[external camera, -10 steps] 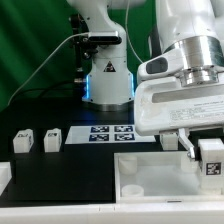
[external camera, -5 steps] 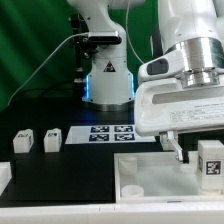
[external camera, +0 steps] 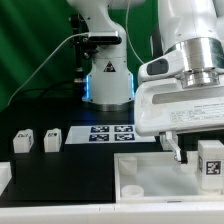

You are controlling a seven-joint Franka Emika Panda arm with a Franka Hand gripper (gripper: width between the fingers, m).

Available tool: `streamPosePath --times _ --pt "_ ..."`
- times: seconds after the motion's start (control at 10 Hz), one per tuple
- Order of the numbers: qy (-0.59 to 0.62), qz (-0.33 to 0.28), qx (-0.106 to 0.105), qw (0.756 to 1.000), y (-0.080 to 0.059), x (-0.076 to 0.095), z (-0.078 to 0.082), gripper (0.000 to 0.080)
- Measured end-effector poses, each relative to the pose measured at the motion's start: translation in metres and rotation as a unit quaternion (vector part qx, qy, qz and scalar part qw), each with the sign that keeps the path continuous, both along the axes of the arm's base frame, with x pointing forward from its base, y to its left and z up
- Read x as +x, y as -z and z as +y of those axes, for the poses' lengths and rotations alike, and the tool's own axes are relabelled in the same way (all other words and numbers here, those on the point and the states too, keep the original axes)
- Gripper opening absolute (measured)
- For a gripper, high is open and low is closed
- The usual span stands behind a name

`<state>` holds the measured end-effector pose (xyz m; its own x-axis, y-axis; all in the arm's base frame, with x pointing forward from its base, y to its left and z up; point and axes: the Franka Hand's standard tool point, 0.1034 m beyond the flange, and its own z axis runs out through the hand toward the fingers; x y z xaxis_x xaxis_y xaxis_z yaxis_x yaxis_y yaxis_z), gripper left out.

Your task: Assemble one leg

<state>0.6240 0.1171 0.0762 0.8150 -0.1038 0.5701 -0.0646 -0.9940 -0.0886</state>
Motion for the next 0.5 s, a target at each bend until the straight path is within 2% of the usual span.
streamPosePath --times 0.5 --pt "0.000 0.005 0.001 1.000 0.0012 -0.0008 0.0002 0.0649"
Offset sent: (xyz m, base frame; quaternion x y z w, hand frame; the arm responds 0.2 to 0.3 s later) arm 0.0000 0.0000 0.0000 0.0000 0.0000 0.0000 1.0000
